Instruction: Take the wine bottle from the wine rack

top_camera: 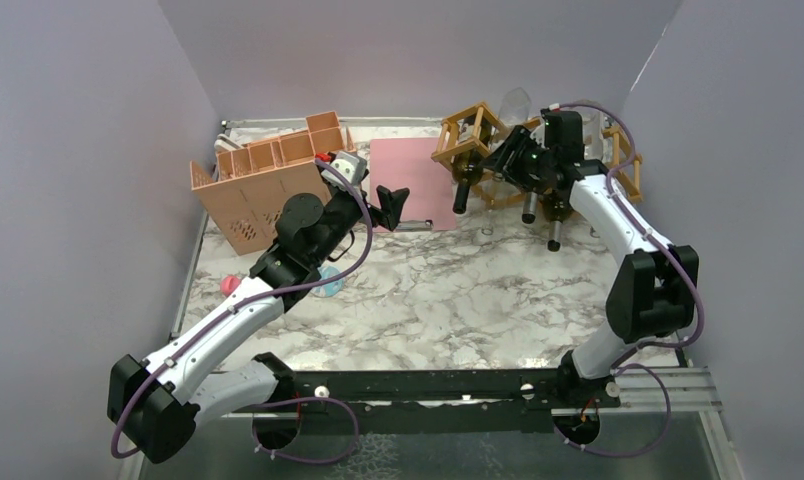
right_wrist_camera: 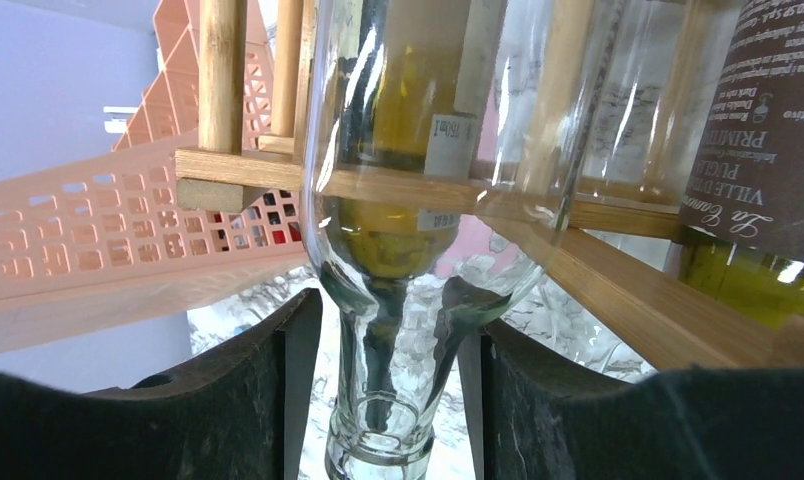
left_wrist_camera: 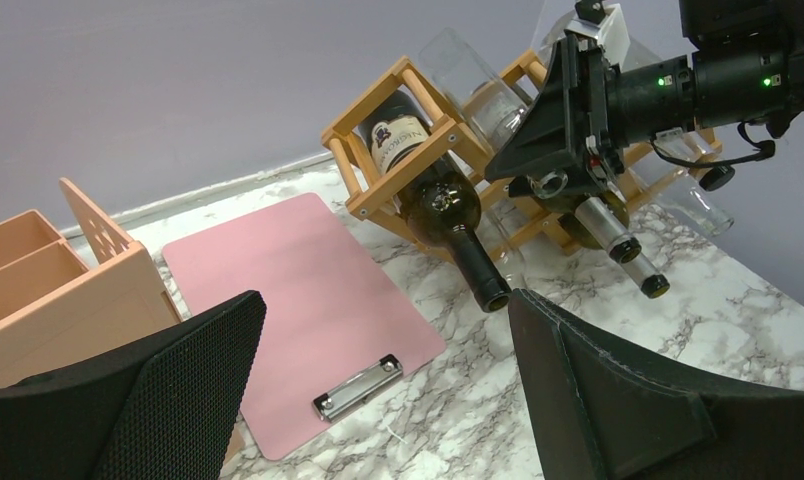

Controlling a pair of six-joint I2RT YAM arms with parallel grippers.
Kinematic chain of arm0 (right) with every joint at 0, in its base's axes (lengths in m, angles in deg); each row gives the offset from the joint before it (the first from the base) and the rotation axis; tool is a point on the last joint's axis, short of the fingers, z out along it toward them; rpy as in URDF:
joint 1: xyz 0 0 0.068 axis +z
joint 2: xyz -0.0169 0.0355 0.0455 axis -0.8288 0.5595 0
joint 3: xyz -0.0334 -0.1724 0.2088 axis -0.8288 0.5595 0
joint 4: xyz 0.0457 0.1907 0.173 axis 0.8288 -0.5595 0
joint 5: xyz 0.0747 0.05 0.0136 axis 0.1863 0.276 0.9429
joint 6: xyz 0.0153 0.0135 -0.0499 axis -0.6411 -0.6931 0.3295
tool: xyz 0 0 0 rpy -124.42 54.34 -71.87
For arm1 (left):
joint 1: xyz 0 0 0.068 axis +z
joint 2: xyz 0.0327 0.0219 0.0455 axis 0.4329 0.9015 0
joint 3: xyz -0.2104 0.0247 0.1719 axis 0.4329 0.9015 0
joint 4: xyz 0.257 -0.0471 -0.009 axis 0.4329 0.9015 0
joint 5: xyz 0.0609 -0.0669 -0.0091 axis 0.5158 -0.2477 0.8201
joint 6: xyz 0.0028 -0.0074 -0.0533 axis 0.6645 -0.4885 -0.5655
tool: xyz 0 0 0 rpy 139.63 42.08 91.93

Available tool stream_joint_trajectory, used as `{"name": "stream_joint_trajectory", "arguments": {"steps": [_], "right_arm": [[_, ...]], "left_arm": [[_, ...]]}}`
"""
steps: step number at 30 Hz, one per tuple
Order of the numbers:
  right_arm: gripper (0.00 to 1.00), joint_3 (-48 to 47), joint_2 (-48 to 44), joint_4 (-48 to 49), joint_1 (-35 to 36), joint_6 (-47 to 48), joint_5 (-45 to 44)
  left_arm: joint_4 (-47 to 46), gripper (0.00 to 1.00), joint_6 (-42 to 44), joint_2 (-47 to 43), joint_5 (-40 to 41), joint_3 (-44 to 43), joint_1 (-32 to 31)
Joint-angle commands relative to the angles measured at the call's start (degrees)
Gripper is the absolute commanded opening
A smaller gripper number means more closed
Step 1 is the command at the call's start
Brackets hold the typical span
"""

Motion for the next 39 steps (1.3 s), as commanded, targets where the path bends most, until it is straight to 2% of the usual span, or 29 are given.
{"name": "stream_joint_trajectory", "arguments": {"steps": [1, 5, 9, 14, 21, 27, 30, 39], "right_arm": [[0.54, 2.5, -1.27, -1.89, -3.15, -1.44, -2.3], [0.52, 3.66, -1.2, -1.39, -3.28, -2.14, -2.7], [0.43, 5.4, -1.08, 0.74, -3.58, -3.17, -0.84], [0.46, 5.77, -0.73, 1.65, -3.59, -3.15, -0.31], [0.44, 5.93, -0.4, 2.71, -3.76, -3.57, 2.17], [0.37, 9.26, -5.0, 6.35, -4.02, -4.11, 2.66], [0.29, 11.41, -7.35, 7.98, -4.03, -4.7, 2.47], [0.24, 16.36, -12.58, 15.62, -4.29, -4.41, 5.0]], "left_arm": [[-0.86, 0.99, 0.29, 0.02, 0.8, 0.24, -0.27], [-0.84, 0.99, 0.2, 0.1, 0.67, 0.24, -0.27], [-0.79, 0.99, 0.28, 0.01, 1.02, 0.24, -0.27], [-0.81, 0.99, 0.28, 0.0, 0.97, 0.24, -0.27], [-0.62, 0.99, 0.11, 0.44, 0.77, 0.12, -0.27], [-0.2, 0.99, 0.17, 0.84, 1.13, -0.18, -0.27], [-0.36, 0.99, 0.12, 1.15, 0.99, 0.03, -0.36], [0.15, 0.99, -0.24, 2.25, 0.79, -0.31, -0.45]]}}
